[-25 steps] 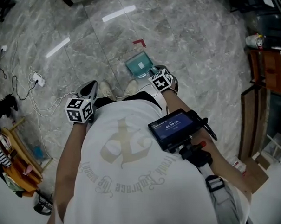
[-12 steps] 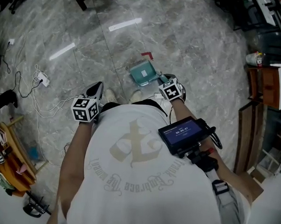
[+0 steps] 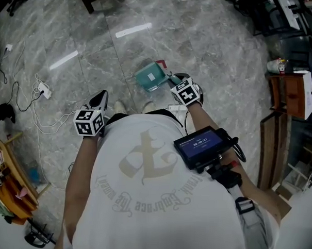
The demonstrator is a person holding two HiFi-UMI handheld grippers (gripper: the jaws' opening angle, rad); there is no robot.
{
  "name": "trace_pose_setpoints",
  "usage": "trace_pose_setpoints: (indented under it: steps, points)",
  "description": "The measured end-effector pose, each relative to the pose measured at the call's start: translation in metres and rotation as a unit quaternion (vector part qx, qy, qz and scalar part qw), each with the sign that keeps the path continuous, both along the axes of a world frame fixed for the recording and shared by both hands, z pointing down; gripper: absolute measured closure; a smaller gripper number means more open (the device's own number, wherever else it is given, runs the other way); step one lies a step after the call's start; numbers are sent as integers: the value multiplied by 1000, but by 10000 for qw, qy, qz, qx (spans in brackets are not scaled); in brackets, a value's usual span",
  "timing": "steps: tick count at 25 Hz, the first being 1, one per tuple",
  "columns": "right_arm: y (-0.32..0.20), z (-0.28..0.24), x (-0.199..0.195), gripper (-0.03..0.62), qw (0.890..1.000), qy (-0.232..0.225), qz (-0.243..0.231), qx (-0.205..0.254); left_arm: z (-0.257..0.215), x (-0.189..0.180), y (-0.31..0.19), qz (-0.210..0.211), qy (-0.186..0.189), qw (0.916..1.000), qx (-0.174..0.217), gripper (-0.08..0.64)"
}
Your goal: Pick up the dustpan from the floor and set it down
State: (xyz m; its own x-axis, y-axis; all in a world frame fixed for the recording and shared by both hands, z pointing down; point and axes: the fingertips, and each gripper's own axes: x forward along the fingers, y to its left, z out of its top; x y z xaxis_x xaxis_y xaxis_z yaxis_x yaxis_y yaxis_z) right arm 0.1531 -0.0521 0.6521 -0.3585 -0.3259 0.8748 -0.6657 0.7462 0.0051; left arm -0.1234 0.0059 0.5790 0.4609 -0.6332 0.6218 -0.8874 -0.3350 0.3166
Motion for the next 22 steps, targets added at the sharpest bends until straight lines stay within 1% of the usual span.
trace_pose_setpoints:
  steps: [3, 13, 16, 18, 22]
  points:
    - [-12, -19, -11, 489, 9998, -128, -73, 130, -2, -1, -3, 37, 30, 10000, 40, 548]
    - [-36, -92, -53, 489, 9943, -543, -678, 611, -27, 3, -21, 279, 141, 9988, 387, 548]
    - [-41, -112, -65, 489, 9921, -601, -859, 694, -31, -1, -25, 271, 154, 9985, 445, 548]
    - [-45, -124, -72, 489, 9904, -604, -982, 764, -34, -5, -27, 207, 226, 9984, 471, 548]
    - [-46, -144, -83, 489, 9879, -630, -1119, 866, -38, -12, -28, 174, 247, 9979, 574, 548]
